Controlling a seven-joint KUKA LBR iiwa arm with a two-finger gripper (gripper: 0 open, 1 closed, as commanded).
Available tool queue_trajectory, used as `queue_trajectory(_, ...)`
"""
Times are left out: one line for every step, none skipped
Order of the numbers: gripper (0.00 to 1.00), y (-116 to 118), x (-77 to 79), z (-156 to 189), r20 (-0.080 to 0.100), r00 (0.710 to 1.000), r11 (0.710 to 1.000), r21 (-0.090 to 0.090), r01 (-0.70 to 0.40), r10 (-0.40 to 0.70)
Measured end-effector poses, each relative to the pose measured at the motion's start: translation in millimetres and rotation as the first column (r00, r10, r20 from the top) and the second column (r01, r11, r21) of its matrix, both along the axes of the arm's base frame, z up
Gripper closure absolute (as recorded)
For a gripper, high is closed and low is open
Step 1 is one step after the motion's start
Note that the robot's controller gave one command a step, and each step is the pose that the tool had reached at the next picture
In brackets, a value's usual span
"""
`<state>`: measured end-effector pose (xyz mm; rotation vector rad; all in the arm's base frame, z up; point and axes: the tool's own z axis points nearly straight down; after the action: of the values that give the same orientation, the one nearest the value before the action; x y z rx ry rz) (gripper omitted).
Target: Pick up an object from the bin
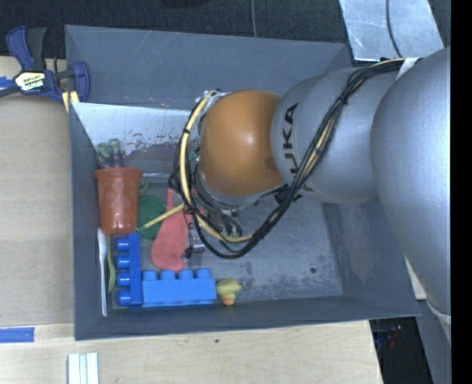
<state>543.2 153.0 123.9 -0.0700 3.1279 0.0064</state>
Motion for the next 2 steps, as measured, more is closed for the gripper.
queue_trajectory(0.0, -3.4, -1.3, -17.0, -0.002, 0.994, 0.994, 0.002, 0.11, -0.11)
queue_trajectory(0.0, 7.0, 10.7, -42.2, 0.002, 1.0, 1.0, 0.0, -0.006, 0.006)
